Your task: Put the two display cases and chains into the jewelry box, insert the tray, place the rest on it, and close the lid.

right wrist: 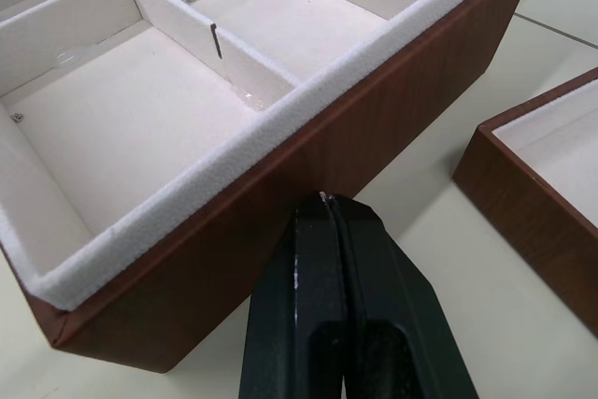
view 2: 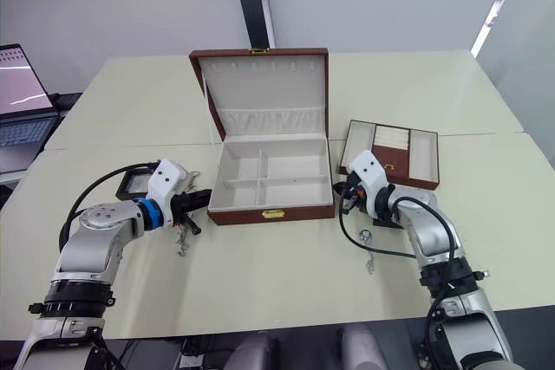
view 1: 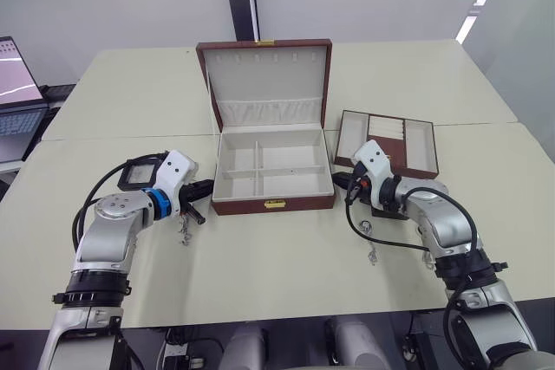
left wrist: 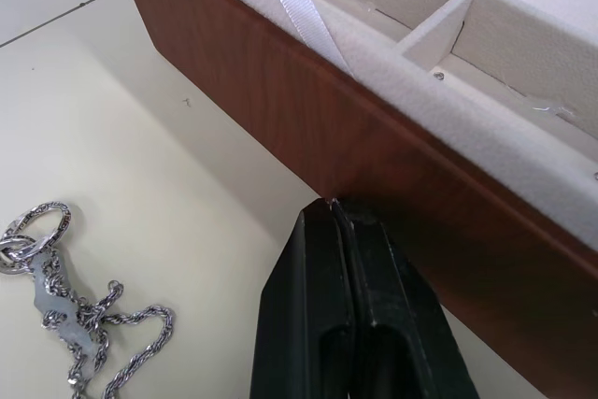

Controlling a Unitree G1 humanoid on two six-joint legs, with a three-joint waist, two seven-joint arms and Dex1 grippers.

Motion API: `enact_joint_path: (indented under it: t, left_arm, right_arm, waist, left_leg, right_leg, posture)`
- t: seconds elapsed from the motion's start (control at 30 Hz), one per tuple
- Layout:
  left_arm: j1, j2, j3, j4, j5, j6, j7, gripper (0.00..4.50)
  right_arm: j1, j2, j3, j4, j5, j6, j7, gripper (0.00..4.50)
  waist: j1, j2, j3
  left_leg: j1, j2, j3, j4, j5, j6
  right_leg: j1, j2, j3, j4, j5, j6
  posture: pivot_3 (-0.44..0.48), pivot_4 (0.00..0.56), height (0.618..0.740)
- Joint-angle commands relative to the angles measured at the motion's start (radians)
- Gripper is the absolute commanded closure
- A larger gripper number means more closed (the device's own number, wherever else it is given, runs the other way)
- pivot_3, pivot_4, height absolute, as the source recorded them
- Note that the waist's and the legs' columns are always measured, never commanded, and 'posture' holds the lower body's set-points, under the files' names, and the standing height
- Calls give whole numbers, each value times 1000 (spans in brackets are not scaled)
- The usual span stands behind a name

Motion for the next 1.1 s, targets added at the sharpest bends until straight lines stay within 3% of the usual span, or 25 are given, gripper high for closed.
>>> enact_joint_path:
  t: [0.03, 0.4, 0.53, 0.63, 0.83, 1.03, 1.1]
  left_arm:
    - [-8, -26, -41, -22, -24, -23, -25, 4500]
    - [-23, 47, 101, 3, -106, -27, -26, 4500]
    - [21, 143, 204, -21, -182, 15, -67, 4500]
    - [87, 228, 260, 6, -186, 7, -92, 3911]
    - [242, 353, 388, 104, -175, -37, -113, 2065]
    - [372, 391, 457, 160, -161, -94, -101, 165]
    - [399, 398, 476, 175, -161, -105, -99, 1]
  right_arm:
    - [-13, 16, 22, -35, 56, -29, 51, 4469]
    - [42, -83, -167, -87, 211, -29, 115, 4469]
    - [111, -221, -278, -75, 276, -53, 199, 4290]
    - [160, -327, -350, -23, 301, -81, 252, 3744]
    - [271, -487, -467, 129, 294, -217, 353, 2139]
    - [341, -556, -495, 210, 280, -290, 400, 271]
    - [347, -565, -495, 221, 279, -300, 402, 24]
  waist:
    - [1, 0, 0]
    - [4, 0, 0]
    - [5, 0, 0]
    - [3, 0, 0]
    - [3, 0, 0]
    - [4, 0, 1]
    - [4, 0, 1]
  left_leg:
    - [0, 0, 0, 0, 0, 0]
    - [-1, 0, -1, 0, 0, 0]
    - [-1, 0, -1, 0, 0, 0]
    - [-1, 0, 1, -1, 0, 0]
    - [1, 1, 1, -1, 0, 0]
    - [2, 1, 2, -1, 0, 1]
    - [2, 1, 2, -1, 0, 1]
  right_leg:
    - [0, 0, 0, 0, 0, 0]
    - [0, 0, -1, 0, 0, 0]
    - [0, 0, -1, -1, 0, 0]
    - [0, 0, 0, -1, 0, 0]
    - [1, 1, 0, -1, 0, 0]
    - [2, 0, 1, -1, 0, 0]
    - [2, 0, 1, -1, 0, 0]
  posture:
    - [0, 150, 740]
    - [0, 150, 740]
    - [0, 150, 740]
    - [0, 150, 740]
    - [0, 150, 740]
    - [0, 150, 740]
    - [0, 150, 740]
